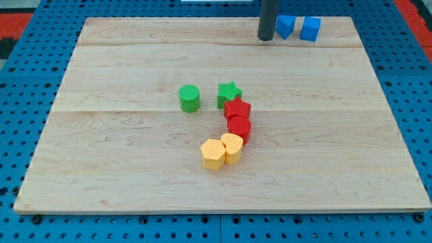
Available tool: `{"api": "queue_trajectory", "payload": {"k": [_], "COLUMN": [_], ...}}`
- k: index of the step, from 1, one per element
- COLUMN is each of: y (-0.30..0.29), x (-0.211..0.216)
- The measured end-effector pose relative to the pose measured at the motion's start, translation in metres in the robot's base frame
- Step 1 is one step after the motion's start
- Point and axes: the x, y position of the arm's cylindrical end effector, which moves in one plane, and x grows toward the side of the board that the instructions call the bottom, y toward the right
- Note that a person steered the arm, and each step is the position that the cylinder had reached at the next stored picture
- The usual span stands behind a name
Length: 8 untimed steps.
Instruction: Slide the green circle into the green star
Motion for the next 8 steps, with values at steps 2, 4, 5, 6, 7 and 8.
{"api": "queue_trajectory", "payload": {"k": [2,4,5,6,7,8], "y": [-0.002,-0.002,-0.002,0.022,0.079,0.101], "x": [0.017,0.048,0.048,0.058,0.088,0.138]}}
